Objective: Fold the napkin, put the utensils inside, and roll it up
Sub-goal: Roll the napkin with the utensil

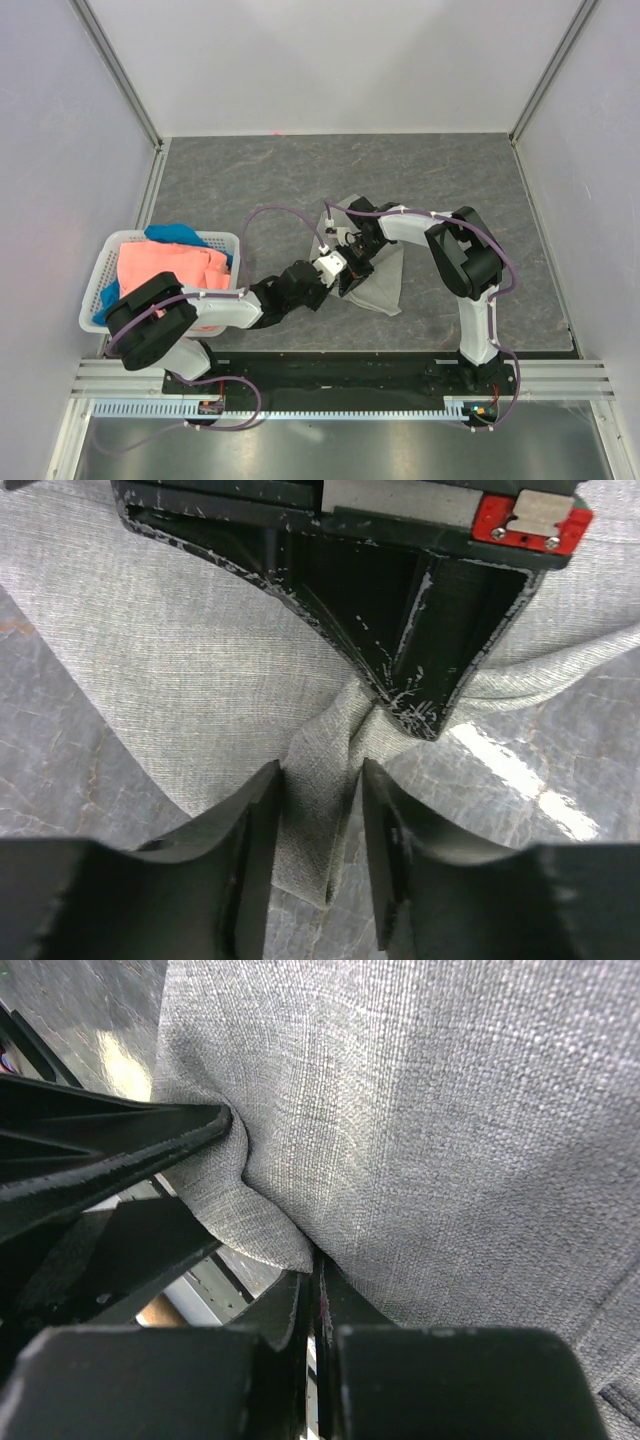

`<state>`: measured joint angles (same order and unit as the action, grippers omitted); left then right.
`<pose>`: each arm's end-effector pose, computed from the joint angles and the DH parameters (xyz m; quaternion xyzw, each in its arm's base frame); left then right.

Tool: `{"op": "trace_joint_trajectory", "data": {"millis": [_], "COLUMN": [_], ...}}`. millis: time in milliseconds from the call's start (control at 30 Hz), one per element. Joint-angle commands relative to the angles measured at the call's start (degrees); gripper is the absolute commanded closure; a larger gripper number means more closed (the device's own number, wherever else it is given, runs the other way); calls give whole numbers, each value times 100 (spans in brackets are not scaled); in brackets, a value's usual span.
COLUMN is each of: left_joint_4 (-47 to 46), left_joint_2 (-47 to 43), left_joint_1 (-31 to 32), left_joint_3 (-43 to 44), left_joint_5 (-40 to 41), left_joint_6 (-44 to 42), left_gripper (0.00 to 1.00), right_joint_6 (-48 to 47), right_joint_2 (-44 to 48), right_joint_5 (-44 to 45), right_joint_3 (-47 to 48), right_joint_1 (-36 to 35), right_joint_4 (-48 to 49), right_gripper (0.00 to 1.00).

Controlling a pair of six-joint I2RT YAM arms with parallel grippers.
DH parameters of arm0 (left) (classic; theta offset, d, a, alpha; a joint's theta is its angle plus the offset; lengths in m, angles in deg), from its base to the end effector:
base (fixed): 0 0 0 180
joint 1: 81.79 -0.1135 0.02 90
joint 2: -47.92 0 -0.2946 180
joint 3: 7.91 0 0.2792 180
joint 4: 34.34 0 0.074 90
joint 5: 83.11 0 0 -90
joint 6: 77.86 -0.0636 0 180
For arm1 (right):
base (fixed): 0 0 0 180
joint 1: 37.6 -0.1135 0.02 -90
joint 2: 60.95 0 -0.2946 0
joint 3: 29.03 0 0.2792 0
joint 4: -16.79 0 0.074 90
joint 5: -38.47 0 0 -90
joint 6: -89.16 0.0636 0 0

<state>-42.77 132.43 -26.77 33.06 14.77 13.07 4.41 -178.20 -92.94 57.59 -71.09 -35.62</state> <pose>0.1827 -0.2460 0.1356 0.3744 0.8029 -0.1618 0.4347 0.3186 0.2613 0.1124 0.2486 -0.9002 -0.3518 0.0635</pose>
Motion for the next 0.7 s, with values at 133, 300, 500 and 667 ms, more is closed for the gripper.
{"op": "trace_joint_trajectory", "data": {"millis": [133, 300, 500, 667], "left_joint_4": [256, 572, 844, 1082], "left_joint_2": [162, 215, 127, 39], "left_joint_1": [96, 96, 87, 0], "left_joint_3": [203, 344, 422, 502], "left_joint_5": [179, 30, -418, -944], "left_joint_6": [-207, -146, 188, 504], "left_gripper": [84, 98, 98, 98], "right_joint_6": [-104, 1, 142, 90], "right_joint_2": [27, 290, 993, 1748], "right_joint_5": [-87, 27, 317, 694], "right_joint_3": [155, 146, 50, -495], "right_joint_1": [80, 185, 528, 792], "right_joint_4": [11, 2, 11, 107], "right_gripper": [100, 97, 62, 45]}}
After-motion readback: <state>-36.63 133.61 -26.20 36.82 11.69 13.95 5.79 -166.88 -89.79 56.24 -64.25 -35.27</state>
